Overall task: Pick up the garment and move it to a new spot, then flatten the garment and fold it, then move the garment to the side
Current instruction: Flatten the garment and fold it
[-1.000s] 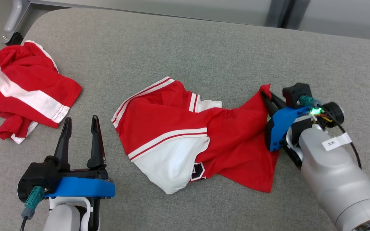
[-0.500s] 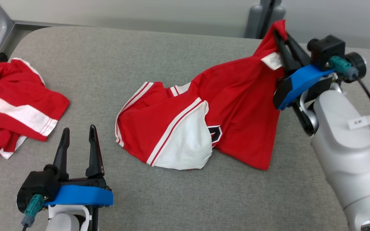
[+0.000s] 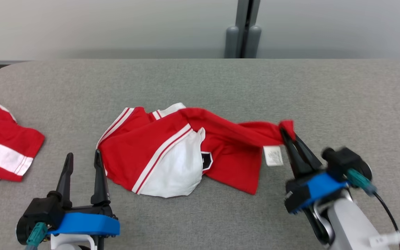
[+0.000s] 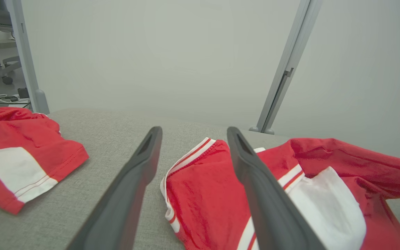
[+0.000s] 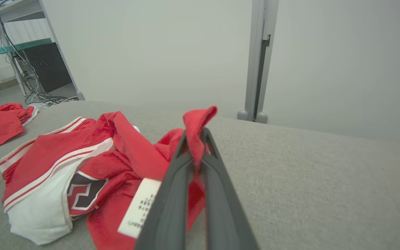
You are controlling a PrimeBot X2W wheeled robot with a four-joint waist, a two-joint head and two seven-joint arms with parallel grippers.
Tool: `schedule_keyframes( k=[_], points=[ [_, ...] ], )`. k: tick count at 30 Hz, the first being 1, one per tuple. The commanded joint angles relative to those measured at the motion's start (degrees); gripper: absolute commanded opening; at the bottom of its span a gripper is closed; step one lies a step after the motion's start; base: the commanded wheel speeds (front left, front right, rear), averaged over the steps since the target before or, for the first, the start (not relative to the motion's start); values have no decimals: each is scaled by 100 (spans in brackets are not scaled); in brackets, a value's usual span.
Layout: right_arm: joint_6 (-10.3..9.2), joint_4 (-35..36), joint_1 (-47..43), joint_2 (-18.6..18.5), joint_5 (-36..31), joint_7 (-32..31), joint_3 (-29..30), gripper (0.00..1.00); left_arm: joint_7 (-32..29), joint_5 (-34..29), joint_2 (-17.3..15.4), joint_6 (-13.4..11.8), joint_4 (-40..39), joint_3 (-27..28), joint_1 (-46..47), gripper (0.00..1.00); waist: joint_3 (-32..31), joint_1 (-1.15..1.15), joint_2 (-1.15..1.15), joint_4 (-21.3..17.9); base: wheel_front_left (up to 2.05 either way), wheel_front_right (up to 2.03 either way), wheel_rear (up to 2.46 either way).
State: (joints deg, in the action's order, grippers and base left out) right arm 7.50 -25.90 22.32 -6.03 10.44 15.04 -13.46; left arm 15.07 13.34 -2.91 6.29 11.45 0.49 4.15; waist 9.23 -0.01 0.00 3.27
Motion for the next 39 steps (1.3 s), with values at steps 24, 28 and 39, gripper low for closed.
schedule_keyframes(
  k=[24, 28, 39],
  points=[
    [-1, 1244, -2241, 310, 643, 18, 1193, 100, 15, -31, 0, 66, 19, -6, -262, 100, -323, 1, 0, -515, 0, 0, 0],
    [-1, 1646, -1992, 313, 424, 18, 1220, 100, 15, -64, 1, 73, 11, 31, -263, 100, -304, 1, 0, -527, 0, 0, 0],
    [-1, 1601, -1653, 308, -68, 18, 763, 100, 14, -124, 1, 88, 66, 77, -164, 100, -233, 1, 0, -466, 0, 0, 0]
  ],
)
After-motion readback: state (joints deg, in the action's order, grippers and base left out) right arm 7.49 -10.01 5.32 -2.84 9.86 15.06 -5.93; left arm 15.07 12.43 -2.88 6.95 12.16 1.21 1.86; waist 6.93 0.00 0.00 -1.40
